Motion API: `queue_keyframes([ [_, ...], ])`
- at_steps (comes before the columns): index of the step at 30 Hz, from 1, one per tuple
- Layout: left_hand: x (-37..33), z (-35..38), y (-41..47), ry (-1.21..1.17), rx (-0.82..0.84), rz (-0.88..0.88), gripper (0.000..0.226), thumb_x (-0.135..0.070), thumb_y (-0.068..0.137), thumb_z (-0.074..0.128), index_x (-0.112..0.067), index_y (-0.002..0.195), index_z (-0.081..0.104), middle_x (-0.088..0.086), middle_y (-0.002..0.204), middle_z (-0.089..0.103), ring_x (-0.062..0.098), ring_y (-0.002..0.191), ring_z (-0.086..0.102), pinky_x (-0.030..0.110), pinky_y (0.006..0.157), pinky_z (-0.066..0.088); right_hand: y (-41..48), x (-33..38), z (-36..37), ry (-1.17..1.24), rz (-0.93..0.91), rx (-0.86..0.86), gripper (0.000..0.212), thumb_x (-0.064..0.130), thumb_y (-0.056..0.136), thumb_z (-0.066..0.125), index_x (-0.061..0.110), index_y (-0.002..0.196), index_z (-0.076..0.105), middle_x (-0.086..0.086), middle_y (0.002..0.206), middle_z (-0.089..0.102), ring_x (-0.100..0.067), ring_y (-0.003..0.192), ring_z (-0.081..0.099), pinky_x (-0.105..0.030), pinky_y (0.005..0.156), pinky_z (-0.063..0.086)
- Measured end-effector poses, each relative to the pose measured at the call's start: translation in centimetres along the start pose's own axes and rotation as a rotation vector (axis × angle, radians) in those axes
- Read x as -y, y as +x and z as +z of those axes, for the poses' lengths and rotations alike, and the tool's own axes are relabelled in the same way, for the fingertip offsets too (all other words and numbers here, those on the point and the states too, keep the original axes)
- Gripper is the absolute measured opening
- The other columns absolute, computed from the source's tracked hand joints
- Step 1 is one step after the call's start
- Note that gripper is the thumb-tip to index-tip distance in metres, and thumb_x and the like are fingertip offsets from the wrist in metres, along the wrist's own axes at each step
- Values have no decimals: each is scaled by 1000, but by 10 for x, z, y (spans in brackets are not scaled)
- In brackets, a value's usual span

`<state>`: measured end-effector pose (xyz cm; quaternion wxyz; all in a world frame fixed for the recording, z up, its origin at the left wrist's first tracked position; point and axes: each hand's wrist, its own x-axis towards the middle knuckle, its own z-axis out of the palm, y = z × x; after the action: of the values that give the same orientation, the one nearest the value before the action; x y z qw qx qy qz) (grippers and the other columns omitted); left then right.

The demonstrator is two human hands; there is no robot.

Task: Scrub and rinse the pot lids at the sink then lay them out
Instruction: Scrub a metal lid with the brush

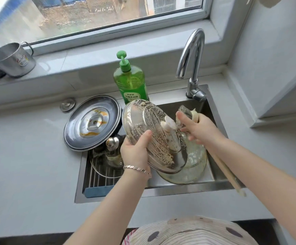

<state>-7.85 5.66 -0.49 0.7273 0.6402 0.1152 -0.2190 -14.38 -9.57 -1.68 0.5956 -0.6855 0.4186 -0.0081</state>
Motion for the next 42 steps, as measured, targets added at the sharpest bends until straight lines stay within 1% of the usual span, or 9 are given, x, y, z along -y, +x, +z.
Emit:
queue_keyframes([
  [4, -4, -2, 0, -99, -72, -52, 16, -1, 80, 68, -16, 82, 61, 3, 78, 70, 19, 71, 68, 33, 65, 59, -21, -21, 1, -381, -136, -110, 38, 53, 95, 30, 36, 118, 56, 6, 117, 63, -21, 114, 54, -35, 90, 42],
  [8, -2, 0, -4, -46, -87, -51, 13, -4, 77, 71, -15, 75, 64, 2, 71, 71, 21, 73, 69, 39, 75, 56, -51, -32, 31, -342, -314, 46, 42, 45, 92, 47, 36, 133, 49, 0, 104, 61, -17, 96, 55, -36, 85, 45],
  [13, -5, 1, -12, -44, -8, -66, 10, -5, 77, 71, -12, 76, 65, 7, 74, 72, 27, 77, 70, 42, 74, 57, -21, -39, 10, 63, -69, -135, 27, 32, 90, 59, 19, 112, 68, 12, 97, 69, -7, 96, 60, -23, 88, 43],
  [16, -10, 7, -14, -2, -20, -10, 13, -4, 77, 71, -13, 70, 66, 4, 68, 72, 26, 72, 69, 42, 72, 57, -31, -34, 25, 44, -215, -55, 16, 37, 90, 57, 29, 95, 69, 17, 68, 62, -4, 76, 59, -29, 77, 47],
  [22, -13, 3, -17, -27, 18, -31, 11, -2, 78, 69, -12, 79, 65, 5, 74, 73, 27, 77, 70, 41, 71, 58, -13, -35, 11, 123, 33, -178, 26, 32, 89, 59, 12, 101, 72, 0, 97, 70, -7, 73, 54, -30, 76, 45],
  [28, -17, -3, -5, -49, -35, -82, 16, -4, 77, 71, -9, 89, 63, 10, 87, 71, 26, 79, 69, 35, 65, 58, -19, -33, 17, 153, -128, -41, 17, 26, 87, 63, 24, 103, 68, 19, 79, 62, 4, 64, 56, -12, 59, 39],
  [31, -15, -1, -6, -69, -33, -106, 14, -2, 77, 69, -10, 88, 65, 7, 80, 72, 21, 70, 70, 33, 60, 59, -9, -32, 7, 56, -8, -146, 25, 32, 88, 62, 19, 107, 70, 12, 95, 68, -2, 70, 54, -22, 68, 46],
  [36, -13, 0, 1, -138, -124, -125, 19, -7, 76, 71, -7, 94, 66, 9, 83, 72, 24, 72, 71, 34, 59, 58, -44, -23, 26, 2, -342, 84, 7, 38, 84, 63, 32, 81, 66, 14, 70, 62, -19, 76, 60, -38, 83, 49],
  [42, -18, 0, 3, -191, -143, -113, 39, -10, 75, 72, -4, 111, 62, 11, 100, 71, 22, 80, 71, 29, 57, 57, -24, -39, 14, 82, -141, -128, 13, 29, 87, 62, 24, 78, 69, 9, 78, 69, -15, 83, 65, -35, 87, 48],
])
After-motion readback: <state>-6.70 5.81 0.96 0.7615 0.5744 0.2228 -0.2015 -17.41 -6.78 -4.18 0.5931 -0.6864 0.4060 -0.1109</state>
